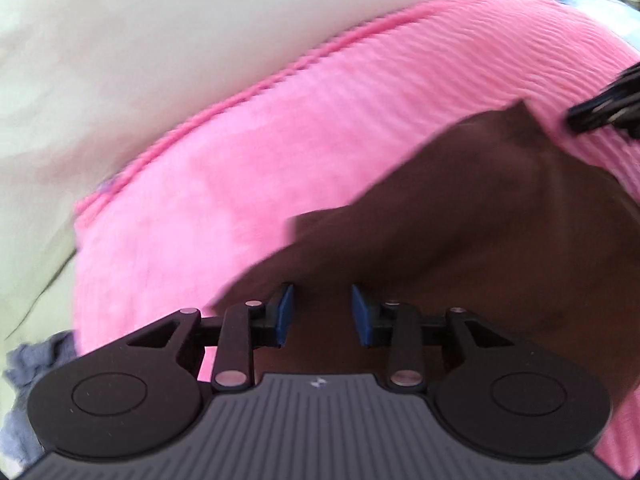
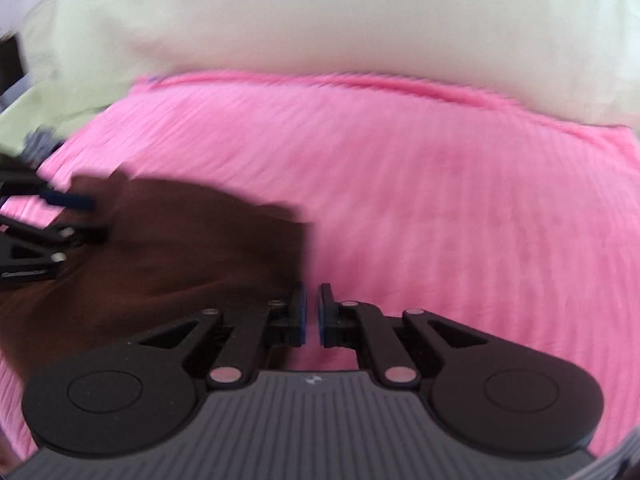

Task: Fold clothes

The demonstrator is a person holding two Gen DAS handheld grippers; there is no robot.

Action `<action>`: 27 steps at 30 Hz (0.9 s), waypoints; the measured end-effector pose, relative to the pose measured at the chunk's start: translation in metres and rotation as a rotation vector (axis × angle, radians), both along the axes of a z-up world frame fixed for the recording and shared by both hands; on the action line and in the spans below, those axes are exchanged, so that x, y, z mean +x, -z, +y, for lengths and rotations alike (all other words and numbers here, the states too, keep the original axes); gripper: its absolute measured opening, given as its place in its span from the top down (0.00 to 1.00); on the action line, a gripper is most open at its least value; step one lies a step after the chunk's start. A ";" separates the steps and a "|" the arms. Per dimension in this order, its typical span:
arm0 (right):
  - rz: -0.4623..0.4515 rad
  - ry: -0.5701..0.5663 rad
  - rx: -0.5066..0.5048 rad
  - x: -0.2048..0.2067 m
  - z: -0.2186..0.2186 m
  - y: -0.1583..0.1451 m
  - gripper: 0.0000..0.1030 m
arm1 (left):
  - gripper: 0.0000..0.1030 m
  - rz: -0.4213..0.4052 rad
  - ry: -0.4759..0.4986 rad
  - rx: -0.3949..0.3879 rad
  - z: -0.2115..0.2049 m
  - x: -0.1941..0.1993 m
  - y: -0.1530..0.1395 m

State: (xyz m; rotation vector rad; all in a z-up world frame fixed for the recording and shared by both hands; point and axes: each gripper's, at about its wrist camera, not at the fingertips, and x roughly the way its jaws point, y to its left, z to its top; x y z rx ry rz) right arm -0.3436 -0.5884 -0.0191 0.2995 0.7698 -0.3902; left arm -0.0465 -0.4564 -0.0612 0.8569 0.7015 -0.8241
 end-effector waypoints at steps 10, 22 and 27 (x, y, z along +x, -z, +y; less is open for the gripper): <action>0.093 -0.269 -0.132 -0.087 0.137 -0.024 0.62 | 0.57 -0.084 0.448 0.118 0.094 -0.106 -0.032; 0.274 -0.595 -0.664 -0.053 0.206 0.037 0.93 | 0.76 -0.477 0.869 0.317 0.127 -0.130 0.069; 0.265 -0.617 -0.716 -0.059 0.198 0.027 0.98 | 0.79 -0.419 0.842 0.268 0.135 -0.117 0.069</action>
